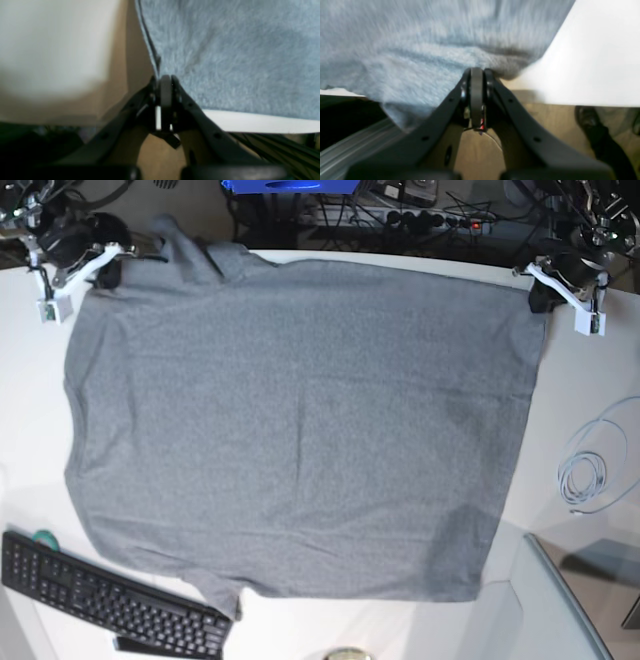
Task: Layout the t-shirt on the table in an organized manner, then fold the t-shirt properly
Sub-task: 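Pull the shirt's collar edge away from the hem with both grippers, then lift the collar edge with both grippers and fold it toward the hem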
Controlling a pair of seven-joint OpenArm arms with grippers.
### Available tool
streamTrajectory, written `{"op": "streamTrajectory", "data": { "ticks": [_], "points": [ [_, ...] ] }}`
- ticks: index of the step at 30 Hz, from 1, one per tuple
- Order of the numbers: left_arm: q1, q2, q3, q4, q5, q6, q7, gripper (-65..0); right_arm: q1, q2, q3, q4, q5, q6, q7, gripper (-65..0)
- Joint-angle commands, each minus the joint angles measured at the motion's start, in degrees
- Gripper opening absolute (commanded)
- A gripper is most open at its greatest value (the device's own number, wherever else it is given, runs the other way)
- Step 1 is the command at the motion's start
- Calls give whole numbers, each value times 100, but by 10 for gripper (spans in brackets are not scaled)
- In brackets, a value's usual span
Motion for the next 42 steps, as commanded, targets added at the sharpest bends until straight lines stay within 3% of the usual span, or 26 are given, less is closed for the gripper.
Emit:
{"op": "streamTrajectory", "data": {
  "ticks": [1,5,15,18,24,38,42],
  "points": [
    [11,-89,-37,186,-67,-32,-1,-650,9,29,15,217,49,32,-50,-644],
    [-7,-89,-46,748,-76,-32,676,-650,71,37,33,542,49,32,-392,-644],
    [90,34,-46,2384,-85,-32,1617,-650,159,29,6,1474,49,32,-1245,-644],
    [108,34,-46,2463,-85,-32,1634,-650,203,46,6,1527,49,32,-1456,-644],
    [73,34,-424,1803,-76,-32,1634,-650,238,99,15,1377,13,32,-1315,-644],
    [-130,104,-345,1636,-24,-32,1634,-650,546,196,-11,1105,-4,32,-1307,-644],
    [-385,104,-64,1628,187,-32,1643,-650,959,530,-301,867,-4,32,-1491,-644]
  ]
}}
